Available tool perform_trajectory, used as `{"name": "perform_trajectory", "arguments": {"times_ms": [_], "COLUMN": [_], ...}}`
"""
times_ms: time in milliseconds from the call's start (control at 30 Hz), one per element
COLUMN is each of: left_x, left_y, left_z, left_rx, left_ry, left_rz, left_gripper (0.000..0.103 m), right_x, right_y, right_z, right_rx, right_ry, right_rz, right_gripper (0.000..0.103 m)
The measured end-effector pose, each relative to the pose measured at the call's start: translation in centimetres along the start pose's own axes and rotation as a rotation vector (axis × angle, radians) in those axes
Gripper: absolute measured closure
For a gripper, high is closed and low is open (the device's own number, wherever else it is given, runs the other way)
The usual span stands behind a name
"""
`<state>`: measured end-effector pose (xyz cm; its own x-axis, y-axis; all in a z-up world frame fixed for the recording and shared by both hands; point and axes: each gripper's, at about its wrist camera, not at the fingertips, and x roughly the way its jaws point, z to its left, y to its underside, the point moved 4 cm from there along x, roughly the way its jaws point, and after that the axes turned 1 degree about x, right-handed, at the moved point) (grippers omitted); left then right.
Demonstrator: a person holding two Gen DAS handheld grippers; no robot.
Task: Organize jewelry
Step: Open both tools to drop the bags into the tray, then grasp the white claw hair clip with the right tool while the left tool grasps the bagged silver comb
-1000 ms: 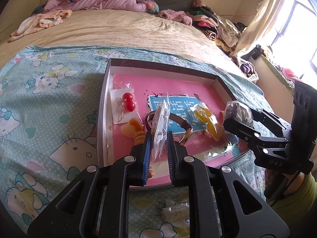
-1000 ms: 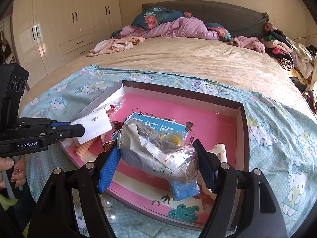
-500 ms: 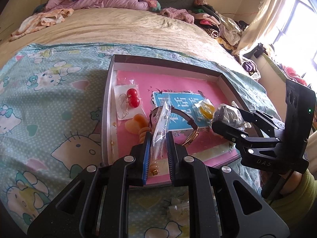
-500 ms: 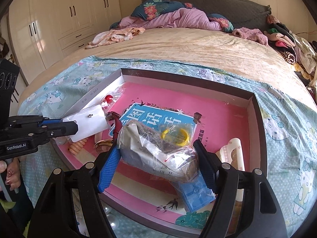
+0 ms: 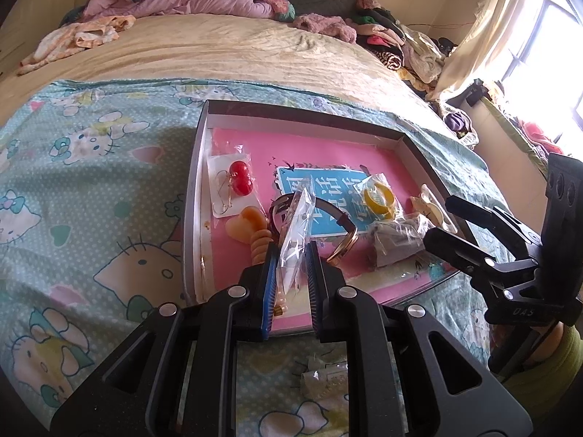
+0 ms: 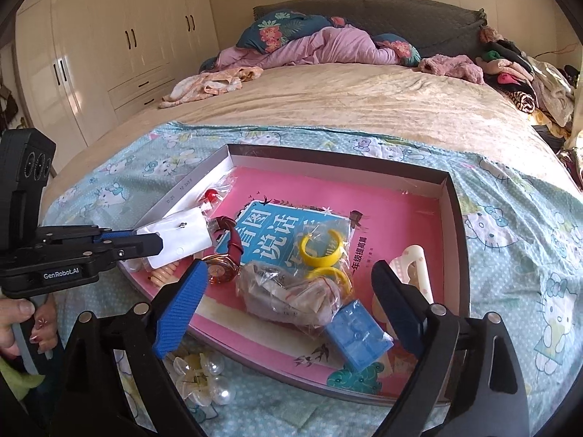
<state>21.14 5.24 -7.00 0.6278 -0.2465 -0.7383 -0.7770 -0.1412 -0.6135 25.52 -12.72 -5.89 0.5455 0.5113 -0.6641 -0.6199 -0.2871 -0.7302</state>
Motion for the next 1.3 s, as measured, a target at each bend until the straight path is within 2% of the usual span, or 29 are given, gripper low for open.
{"name": "perform_trajectory", "arguments": {"times_ms": [100, 167, 200, 233, 467, 533, 600, 900, 1300], "left_x": [-0.1, -0.3, -0.5, -0.8, -2.9, -3.5, -4.1, -6.1, -6.9], "left_y": [0.0, 0.1, 0.0, 0.0, 0.1, 0.2, 0.4, 1.6, 4.1], "left_z": [0.0, -0.1, -0.2, -0.3, -1.1, -1.3, -1.4, -1.5, -1.0], "left_rx": [0.002, 0.002, 0.002, 0.003, 0.025, 0.029, 0.029, 0.047, 0.054], "left_ry": [-0.006, -0.011, -0.021, -0.031, -0.074, -0.087, -0.093, -0.138, -0.146], "left_rz": [0.002, 0.002, -0.001, -0.009, -0.033, -0.037, -0.037, -0.062, -0.045], "left_gripper": [0.093, 0.084, 0.069, 0.059, 0.037, 0.02, 0.01, 0.01, 0.01], "right_x": [-1.0, -1.7, -2.1, -2.5, -5.2, -5.9, -6.4, -8.1, -7.7], "right_y": [0.2, 0.3, 0.3, 0.3, 0.6, 0.7, 0.9, 1.6, 3.6], "right_z": [-0.2, -0.2, -0.2, -0.1, 0.4, 0.6, 0.8, 1.4, 2.8], "right_rx": [0.016, 0.023, 0.025, 0.027, 0.021, 0.015, 0.013, 0.004, -0.023], "right_ry": [-0.002, -0.003, -0.004, -0.005, -0.013, -0.011, -0.012, -0.007, -0.014], "right_rz": [-0.01, -0.018, -0.023, -0.028, -0.062, -0.067, -0.069, -0.08, -0.029], "right_gripper": [0.009, 0.008, 0.008, 0.008, 0.006, 0.006, 0.005, 0.005, 0.005]}}
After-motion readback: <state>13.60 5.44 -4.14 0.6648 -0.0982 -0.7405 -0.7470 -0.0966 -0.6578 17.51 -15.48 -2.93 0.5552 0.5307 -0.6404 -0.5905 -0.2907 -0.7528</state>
